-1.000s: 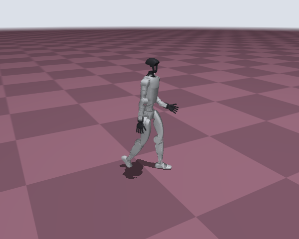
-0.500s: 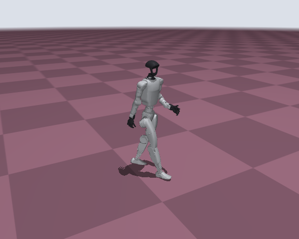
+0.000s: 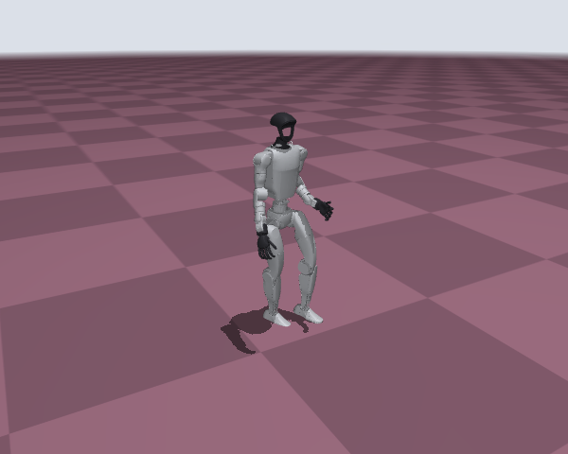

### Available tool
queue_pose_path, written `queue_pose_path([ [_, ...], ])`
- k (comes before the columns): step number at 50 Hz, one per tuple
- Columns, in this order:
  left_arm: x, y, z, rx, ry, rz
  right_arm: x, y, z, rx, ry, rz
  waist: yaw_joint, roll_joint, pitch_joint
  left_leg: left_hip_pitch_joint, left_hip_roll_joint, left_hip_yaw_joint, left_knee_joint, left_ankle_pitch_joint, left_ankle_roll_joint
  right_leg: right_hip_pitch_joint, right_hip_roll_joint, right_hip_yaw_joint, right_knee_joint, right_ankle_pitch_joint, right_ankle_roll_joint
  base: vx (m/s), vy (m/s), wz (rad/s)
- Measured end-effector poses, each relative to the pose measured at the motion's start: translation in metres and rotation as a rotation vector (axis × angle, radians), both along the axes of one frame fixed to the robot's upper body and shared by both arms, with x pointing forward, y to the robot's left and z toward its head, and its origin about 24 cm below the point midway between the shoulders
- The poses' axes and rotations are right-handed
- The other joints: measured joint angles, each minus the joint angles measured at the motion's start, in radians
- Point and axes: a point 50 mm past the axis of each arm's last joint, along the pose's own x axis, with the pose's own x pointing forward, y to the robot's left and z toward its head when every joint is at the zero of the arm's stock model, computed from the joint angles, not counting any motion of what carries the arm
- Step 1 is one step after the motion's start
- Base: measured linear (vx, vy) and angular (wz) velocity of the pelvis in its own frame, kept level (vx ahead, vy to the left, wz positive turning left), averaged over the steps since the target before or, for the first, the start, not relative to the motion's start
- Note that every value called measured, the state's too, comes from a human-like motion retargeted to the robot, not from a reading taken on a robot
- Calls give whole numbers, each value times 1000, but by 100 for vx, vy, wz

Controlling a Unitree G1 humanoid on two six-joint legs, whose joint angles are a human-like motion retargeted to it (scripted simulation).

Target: Walk run

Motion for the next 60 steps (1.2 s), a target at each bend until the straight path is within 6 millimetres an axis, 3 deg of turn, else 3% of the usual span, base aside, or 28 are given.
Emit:
queue_pose_path([
  [3, -5, 6, -1, 3, 14, 54, 18, -7, 10, -30, -43, 28, 40, 15, 19, -19, -46, -58, -219, -42, 1, 63, 39, 42, -7, -19, -10, 66, -20, -152],
  [6, -8, 11, -4, -3, 31, 93, 23, -8, 11, -31, -54, 19, 68, 15, 33, -27, -102, -180, -366, -76, -103, 126, 57, 78, -2, -33, -17, 66, -16, -125],
  [8, -8, 13, -5, -2, 41, 100, 17, -6, 7, -17, -39, -7, 68, 15, 35, -18, -117, -195, -383, -76, -118, 157, 67, 77, 11, -31, -16, 91, -16, -66],
  [10, -7, 15, -5, 8, 45, 98, 4, 0, 0, 13, -3, -36, 75, 11, 22, -14, -130, -230, -341, -43, -62, 173, 68, 70, 29, -7, 0, 66, -14, -73],
  [12, -8, 16, -6, 22, 48, 92, -20, 9, -12, 53, 75, -59, 101, 5, 1, 1, -117, -194, -307, -7, -54, 189, 71, 73, 58, 53, 34, 89, -13, -113],
  [15, -10, 14, -6, 30, 46, 79, -70, 25, -28, 122, 253, -88, 119, -25, -30, 18, -126, -172, -252, -13, 2, 187, 37, 45, 147, 246, 147, 90, -12, -90],
  [18, -7, 18, -4, 36, 32, 79, -122, 45, -37, 196, 463, -110, 93, -30, -31, 34, -98, -151, -183, -91, 41, 119, 62, 52, 357, 461, 381, 88, -18, -52],
  [20, -4, 19, -1, 43, 18, 71, -155, 55, -37, 250, 594, -122, 76, -9, -28, 96, -66, -148, -193, -138, 50, 37, 87, -18, 558, 512, 479, 64, -23, -48],
  [22, 3, 18, 2, 43, 2, 60, -181, 64, -35, 311, 697, -117, 68, -6, -18, 144, -68, -118, -186, -185, 61, -45, 46, -83, 704, 504, 470, 65, -13, -81],
  [23, 7, 18, 3, 44, -4, 56, -192, 68, -34, 341, 738, -111, 76, 24, -16, 158, -36, -104, -195, -192, 64, -75, 68, -72, 687, 480, 443, 66, 2, -107],
  [25, 14, 14, 6, 46, -16, 42, -213, 76, -31, 388, 801, -112, 67, 65, -2, 207, -3, -87, -223, -205, 66, -139, 33, -139, 698, 371, 357, 57, 2, -67],
  [27, 19, 12, 11, 64, -41, 29, -231, 81, -27, 420, 843, -119, 13, 88, 13, 257, -4, -104, -258, -213, 65, -206, 14, -150, 670, 278, 335, 60, -8, 21],
  [30, 24, 11, 20, 94, -86, 10, -254, 85, -22, 441, 904, -128, -58, 98, 27, 329, -20, -101, -304, -232, 59, -290, -36, -132, 537, 160, 311, 53, -9, -2],
  [35, 34, 13, 29, 98, -139, -34, -276, 91, -15, 460, 955, -199, -110, 54, 42, 458, -87, -34, -353, -284, 41, -323, -224, -286, 159, 158, 300, 57, -19, -53],
  [39, 43, 15, 34, 112, -152, -42, -274, 99, -16, 499, 928, -257, -117, 52, 39, 533, -87, 20, -371, -315, 2, -372, -201, -329, -42, 130, 276, 58, -24, -73],
  [41, 45, 12, 34, 114, -156, -43, -269, 102, -17, 512, 904, -274, -122, 70, 32, 554, -72, 36, -362, -319, -21, -366, -189, -416, -86, 112, 215, 63, -23, -41],
  [43, 47, 5, 33, 96, -152, -49, -263, 103, -20, 518, 876, -288, -141, 99, 22, 564, -48, 30, -342, -302, -43, -343, -180, -501, -76, 114, 111, 74, -29, 24],
  [45, 47, -4, 31, 59, -142, -56, -256, 102, -22, 513, 844, -297, -178, 120, 8, 570, -34, -5, -311, -261, -75, -326, -186, -545, -65, 145, 82, 72, -31, 71],
  [47, 45, -12, 27, 19, -128, -67, -249, 98, -24, 498, 820, -299, -203, 137, -6, 575, -16, -34, -274, -174, -124, -304, -178, -551, -61, 182, 75, 88, -46, 39],
  [50, 38, -26, 18, -29, -96, -91, -231, 89, -28, 460, 777, -302, -197, 144, -25, 554, 5, -73, -143, 84, -232, -268, -163, -493, -24, 116, 49, 75, -36, -19],
  [52, 34, -31, 17, -38, -89, -91, -208, 81, -33, 411, 705, -287, -180, 99, -36, 503, -25, -56, 1, 240, -274, -238, -192, -474, -9, 84, 37, 68, -33, -67],
  [55, 31, -28, 18, -16, -97, -97, -166, 70, -39, 327, 571, -231, -156, 33, -44, 397, -68, -72, 265, 365, -241, -191, -190, -400, 1, 40, 6, 64, -43, -98],
  [60, 22, -15, 13, 25, -77, -91, -80, 50, -35, 189, 328, -104, -129, -29, -39, 220, -43, -51, 447, 143, -127, -109, -157, -294, -5, -1, -11, 54, -37, -113],
])
